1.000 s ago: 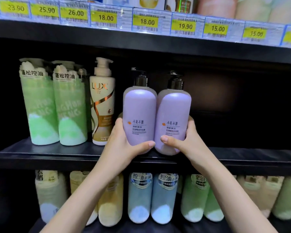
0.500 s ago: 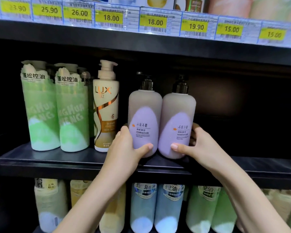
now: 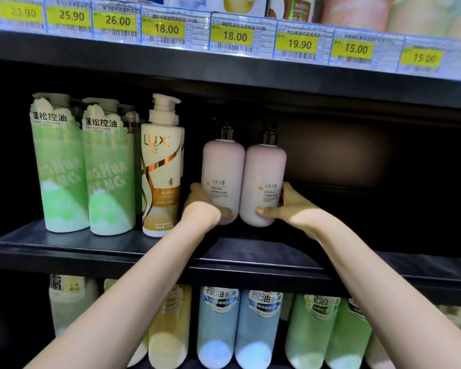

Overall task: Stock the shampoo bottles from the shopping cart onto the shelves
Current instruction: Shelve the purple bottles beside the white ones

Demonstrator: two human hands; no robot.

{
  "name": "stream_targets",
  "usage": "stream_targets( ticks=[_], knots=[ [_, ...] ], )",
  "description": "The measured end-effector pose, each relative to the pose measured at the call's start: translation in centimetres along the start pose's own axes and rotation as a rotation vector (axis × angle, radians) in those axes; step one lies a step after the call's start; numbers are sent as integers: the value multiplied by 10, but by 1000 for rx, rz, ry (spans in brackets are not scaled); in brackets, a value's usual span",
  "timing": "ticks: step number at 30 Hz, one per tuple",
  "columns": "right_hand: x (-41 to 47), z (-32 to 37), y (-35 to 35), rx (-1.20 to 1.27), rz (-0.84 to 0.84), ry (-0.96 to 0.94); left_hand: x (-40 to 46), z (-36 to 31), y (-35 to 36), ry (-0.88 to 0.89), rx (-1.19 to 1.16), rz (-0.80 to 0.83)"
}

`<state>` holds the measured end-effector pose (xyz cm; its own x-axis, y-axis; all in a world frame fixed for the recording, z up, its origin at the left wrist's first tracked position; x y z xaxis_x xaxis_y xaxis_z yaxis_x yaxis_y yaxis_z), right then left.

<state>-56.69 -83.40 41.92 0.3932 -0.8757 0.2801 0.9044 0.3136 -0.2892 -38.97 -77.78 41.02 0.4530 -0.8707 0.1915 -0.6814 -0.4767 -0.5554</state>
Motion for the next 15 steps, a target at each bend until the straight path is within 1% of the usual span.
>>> stream_targets(
  ticks=[5, 8, 12, 15],
  knots=[
    [18, -15, 2, 66, -81, -30, 15, 4, 7, 13, -65, -62],
    [20, -26, 5, 132, -127, -70, 19, 9, 10, 34, -62, -86],
    [19, -30, 5, 139, -69, -91, 20, 14, 14, 45, 14, -92],
    [19, -34, 6, 72, -54, -86, 19, 15, 14, 38, 109, -91]
  ],
)
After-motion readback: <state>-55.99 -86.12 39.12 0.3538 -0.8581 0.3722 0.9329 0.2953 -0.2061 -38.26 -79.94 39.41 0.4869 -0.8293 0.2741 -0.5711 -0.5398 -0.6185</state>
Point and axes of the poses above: each hand's wrist, its own x-axis towards the middle knuckle, its own y-axis out of the palm, z = x × y, the point moved 1 cm from there along x, towards the middle knuckle, and after that the axes turned 14 degrees about x, right-handed, at the moved point
